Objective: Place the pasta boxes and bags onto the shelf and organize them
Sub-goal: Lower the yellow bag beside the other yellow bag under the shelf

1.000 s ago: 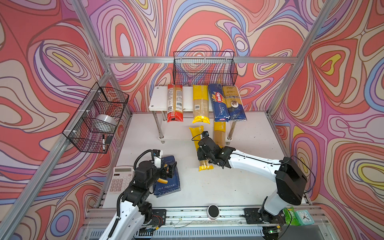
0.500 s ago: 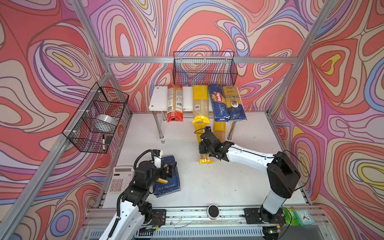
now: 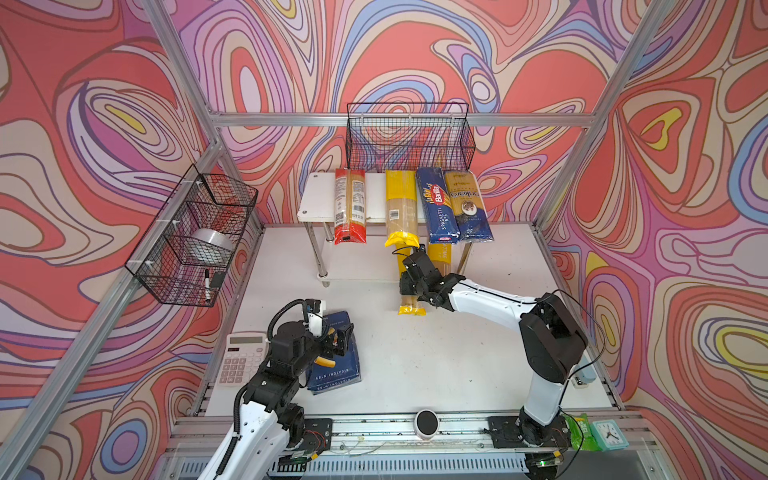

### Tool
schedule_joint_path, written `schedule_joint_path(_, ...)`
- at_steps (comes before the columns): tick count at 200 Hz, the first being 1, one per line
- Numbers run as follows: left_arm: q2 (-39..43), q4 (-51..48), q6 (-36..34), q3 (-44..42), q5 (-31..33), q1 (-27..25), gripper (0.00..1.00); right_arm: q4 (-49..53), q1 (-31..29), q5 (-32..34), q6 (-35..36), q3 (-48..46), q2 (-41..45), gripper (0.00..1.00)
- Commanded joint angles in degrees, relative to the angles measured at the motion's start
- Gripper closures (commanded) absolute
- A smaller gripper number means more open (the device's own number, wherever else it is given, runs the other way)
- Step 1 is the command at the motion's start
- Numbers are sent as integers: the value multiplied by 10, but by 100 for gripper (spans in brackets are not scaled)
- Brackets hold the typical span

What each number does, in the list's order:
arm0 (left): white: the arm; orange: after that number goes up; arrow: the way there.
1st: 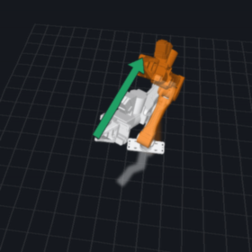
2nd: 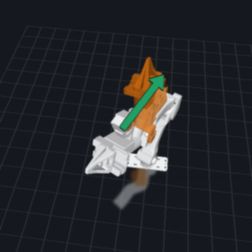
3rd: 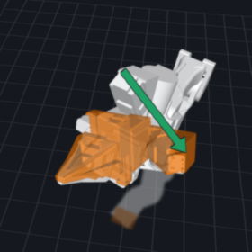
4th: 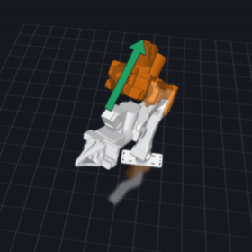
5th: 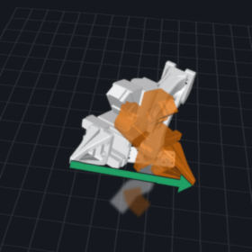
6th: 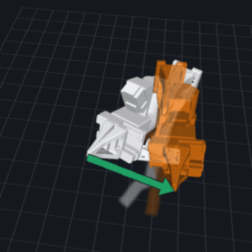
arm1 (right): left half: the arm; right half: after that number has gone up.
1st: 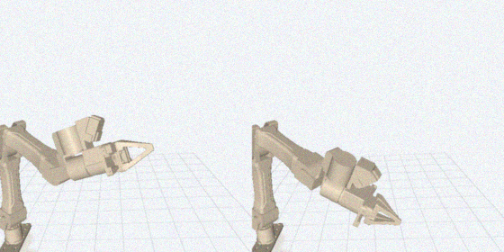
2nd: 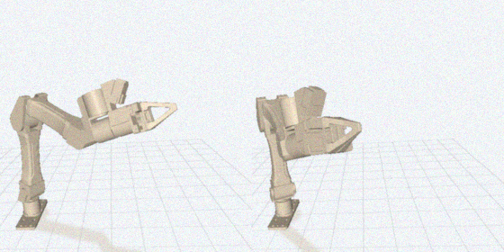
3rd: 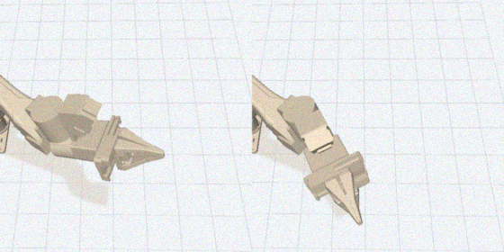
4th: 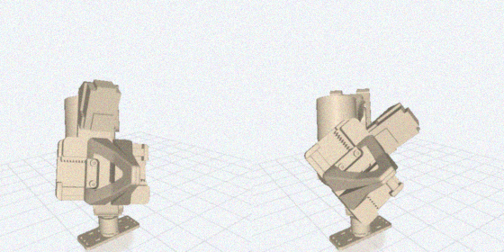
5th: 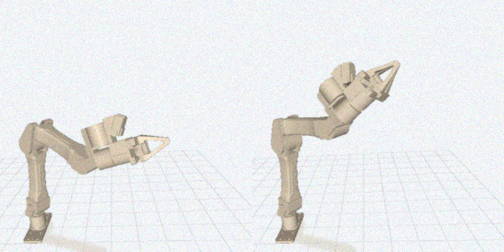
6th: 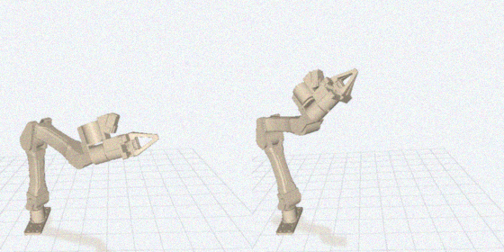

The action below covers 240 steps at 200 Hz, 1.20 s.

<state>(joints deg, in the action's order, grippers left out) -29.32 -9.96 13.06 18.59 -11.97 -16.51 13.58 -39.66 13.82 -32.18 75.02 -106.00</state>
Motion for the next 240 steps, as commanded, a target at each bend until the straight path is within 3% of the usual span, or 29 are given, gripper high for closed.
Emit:
schedule_joint_path(1, 2, 14, -11, -5, 2, -1, 0, -66, 12, 15, 7, 36, 0, 100)
schedule_joint_path(154, -3, 15, -10, -4, 3, -1, 0, -68, 52, 20, -5, 96, -61, 100)
schedule_joint_path(205, 1, 13, -7, -4, 15, 0, 0, -70, 58, 15, -9, 89, -57, 59)
schedule_joint_path(240, -4, 14, -8, -3, 11, -1, 0, -60, 58, 9, -11, 79, -44, 52)
